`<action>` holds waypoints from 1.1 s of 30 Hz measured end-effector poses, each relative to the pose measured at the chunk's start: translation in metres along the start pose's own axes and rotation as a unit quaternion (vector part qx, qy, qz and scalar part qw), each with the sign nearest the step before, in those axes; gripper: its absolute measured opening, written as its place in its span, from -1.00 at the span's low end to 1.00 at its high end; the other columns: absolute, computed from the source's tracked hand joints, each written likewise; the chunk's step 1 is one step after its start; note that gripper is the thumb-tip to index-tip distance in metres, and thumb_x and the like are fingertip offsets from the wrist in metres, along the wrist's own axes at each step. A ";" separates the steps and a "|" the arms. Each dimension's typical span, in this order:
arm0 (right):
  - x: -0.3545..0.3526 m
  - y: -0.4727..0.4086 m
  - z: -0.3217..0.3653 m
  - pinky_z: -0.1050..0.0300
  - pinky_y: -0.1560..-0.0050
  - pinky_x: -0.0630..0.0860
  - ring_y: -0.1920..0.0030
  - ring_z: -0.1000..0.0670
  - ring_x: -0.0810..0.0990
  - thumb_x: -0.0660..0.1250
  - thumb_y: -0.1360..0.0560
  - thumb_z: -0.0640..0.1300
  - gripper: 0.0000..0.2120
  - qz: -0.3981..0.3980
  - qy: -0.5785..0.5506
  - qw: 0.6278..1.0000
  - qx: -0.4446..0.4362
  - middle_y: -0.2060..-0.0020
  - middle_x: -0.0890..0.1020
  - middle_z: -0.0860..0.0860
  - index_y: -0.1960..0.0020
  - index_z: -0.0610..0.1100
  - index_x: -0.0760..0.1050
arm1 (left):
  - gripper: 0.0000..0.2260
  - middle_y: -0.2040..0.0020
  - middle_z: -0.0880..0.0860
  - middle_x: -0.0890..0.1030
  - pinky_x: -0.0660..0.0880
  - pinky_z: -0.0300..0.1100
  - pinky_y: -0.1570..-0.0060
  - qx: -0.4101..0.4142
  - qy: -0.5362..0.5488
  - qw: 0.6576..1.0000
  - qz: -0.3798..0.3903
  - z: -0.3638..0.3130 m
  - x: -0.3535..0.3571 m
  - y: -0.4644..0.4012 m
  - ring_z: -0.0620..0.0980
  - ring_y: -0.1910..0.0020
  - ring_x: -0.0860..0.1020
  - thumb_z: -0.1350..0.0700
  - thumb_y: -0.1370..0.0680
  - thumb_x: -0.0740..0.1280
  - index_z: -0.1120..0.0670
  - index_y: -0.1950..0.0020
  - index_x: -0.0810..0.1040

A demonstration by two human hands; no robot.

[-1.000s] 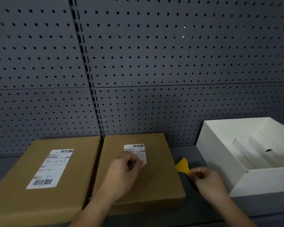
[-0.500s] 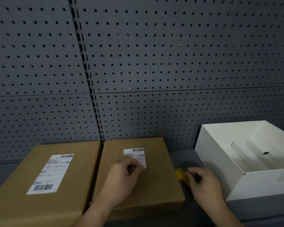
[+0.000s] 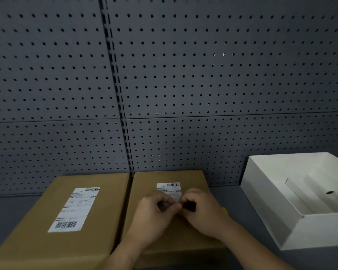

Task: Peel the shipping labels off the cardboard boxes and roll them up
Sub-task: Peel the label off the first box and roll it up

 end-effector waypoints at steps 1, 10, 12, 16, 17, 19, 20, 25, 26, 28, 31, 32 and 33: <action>0.000 0.000 0.000 0.32 0.12 0.45 0.07 0.19 0.54 0.45 -0.50 0.03 -0.90 0.002 -0.001 1.000 0.001 0.14 0.56 0.17 0.16 0.14 0.57 | -0.92 0.21 -0.12 0.62 0.43 -0.39 0.24 0.001 0.015 1.000 0.003 0.002 -0.003 -0.001 -0.28 0.20 0.55 -0.01 -0.47 0.51 -0.11 0.18 0.64; 0.003 0.000 -0.006 0.35 0.14 0.48 0.07 0.18 0.60 0.44 -0.51 0.06 -0.88 0.010 -0.026 1.000 0.013 0.15 0.68 0.13 0.11 0.03 0.63 | -0.83 0.07 -0.24 0.55 0.43 -0.37 -0.01 0.087 -0.088 0.989 0.076 0.017 -0.008 0.001 -0.27 -0.03 0.51 -0.08 -0.34 0.54 -0.12 0.18 0.61; 0.003 0.000 -0.006 0.34 0.10 0.50 0.06 0.17 0.60 0.44 -0.51 0.05 -0.88 0.015 -0.031 0.999 0.018 0.12 0.68 0.11 0.09 0.01 0.63 | -0.86 0.10 -0.25 0.55 0.40 -0.41 0.03 0.101 -0.089 0.989 0.064 0.019 -0.008 0.001 -0.26 -0.01 0.50 -0.05 -0.38 0.54 -0.12 0.18 0.60; 0.004 0.000 -0.009 0.34 0.10 0.48 0.07 0.17 0.59 0.44 -0.51 0.04 -0.88 0.026 -0.025 0.999 0.023 0.12 0.67 0.11 0.07 0.00 0.62 | -0.87 0.15 -0.22 0.55 0.44 -0.37 0.09 0.129 -0.099 0.985 0.048 0.014 -0.008 0.002 -0.23 0.04 0.50 -0.02 -0.47 0.48 -0.15 0.22 0.56; 0.005 -0.001 -0.009 0.32 0.08 0.49 0.07 0.17 0.59 0.44 -0.51 0.04 -0.89 0.036 -0.026 0.999 0.024 0.11 0.66 0.11 0.06 0.01 0.61 | -0.86 0.16 -0.22 0.54 0.46 -0.33 0.07 0.136 -0.105 0.984 0.049 0.013 -0.007 0.003 -0.23 0.04 0.49 -0.03 -0.48 0.47 -0.17 0.21 0.54; 0.006 -0.004 -0.008 0.25 0.00 0.52 0.03 0.16 0.59 0.47 -0.47 0.02 -0.87 0.075 -0.029 0.996 0.032 0.07 0.64 0.12 0.02 0.03 0.61 | -0.88 0.14 -0.22 0.53 0.47 -0.28 0.03 0.148 -0.117 0.981 0.052 0.012 -0.006 0.003 -0.24 0.03 0.47 -0.04 -0.50 0.44 -0.18 0.18 0.53; 0.006 -0.007 -0.008 0.20 -0.07 0.54 -0.01 0.15 0.59 0.49 -0.45 0.02 -0.84 0.097 -0.028 0.994 0.037 0.04 0.63 0.12 0.00 0.04 0.60 | -0.89 0.13 -0.23 0.53 0.47 -0.28 0.03 0.151 -0.121 0.980 0.053 0.012 -0.006 0.003 -0.25 0.03 0.46 -0.04 -0.52 0.43 -0.16 0.17 0.54; 0.005 -0.021 0.003 0.22 0.01 0.52 0.07 0.16 0.57 0.52 -0.44 -0.02 -0.88 0.106 -0.012 0.994 0.014 0.13 0.63 0.10 0.11 -0.01 0.60 | -0.88 0.14 -0.31 0.47 0.43 -0.34 0.01 0.149 -0.132 0.979 0.054 0.012 -0.005 0.002 -0.28 0.00 0.44 -0.11 -0.55 0.36 -0.16 0.14 0.50; 0.006 -0.021 0.003 0.28 0.05 0.51 0.12 0.22 0.56 0.51 -0.46 -0.01 -0.88 0.095 -0.021 0.995 0.009 0.18 0.63 0.12 0.16 0.00 0.60 | -0.88 0.13 -0.32 0.46 0.41 -0.36 0.01 0.143 -0.130 0.979 0.058 0.012 -0.005 0.002 -0.28 -0.01 0.44 -0.13 -0.55 0.36 -0.19 0.15 0.48; 0.006 -0.018 0.000 0.37 0.14 0.47 0.19 0.27 0.55 0.49 -0.48 0.02 -0.86 0.079 -0.032 0.996 0.007 0.25 0.63 0.16 0.19 0.00 0.61 | -0.86 0.10 -0.31 0.46 0.37 -0.38 0.03 0.115 -0.120 0.983 0.074 0.014 -0.004 0.000 -0.29 -0.04 0.43 -0.19 -0.49 0.40 -0.21 0.15 0.47; 0.004 -0.018 -0.003 0.30 0.12 0.51 0.16 0.22 0.59 0.48 -0.47 0.07 -0.85 0.076 -0.042 0.996 0.012 0.23 0.66 0.16 0.18 0.02 0.63 | -0.74 0.02 -0.28 0.46 0.33 -0.38 0.04 0.061 -0.109 0.983 0.137 0.017 -0.003 -0.007 -0.31 -0.08 0.41 -0.19 -0.35 0.51 -0.16 0.08 0.55; 0.005 -0.018 -0.004 0.24 0.09 0.55 0.14 0.19 0.61 0.48 -0.46 0.09 -0.85 0.076 -0.043 0.996 0.012 0.21 0.67 0.15 0.17 0.02 0.63 | -0.73 0.01 -0.26 0.47 0.33 -0.39 0.06 0.051 -0.110 0.980 0.160 0.016 -0.001 -0.010 -0.30 -0.06 0.42 -0.16 -0.33 0.55 -0.15 0.08 0.56; 0.005 -0.019 -0.004 0.16 0.06 0.59 0.13 0.16 0.62 0.48 -0.46 0.10 -0.84 0.077 -0.043 0.996 0.009 0.19 0.68 0.12 0.16 0.02 0.63 | -0.74 0.00 -0.24 0.48 0.35 -0.39 0.07 0.044 -0.113 0.977 0.176 0.016 0.000 -0.013 -0.28 -0.04 0.44 -0.13 -0.33 0.57 -0.16 0.10 0.56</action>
Point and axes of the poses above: each hand's wrist, its own y-axis away from the middle knuckle, its own x-axis out of the palm, z = x × y, the point moved 10 cm from there along -y, towards the middle knuckle
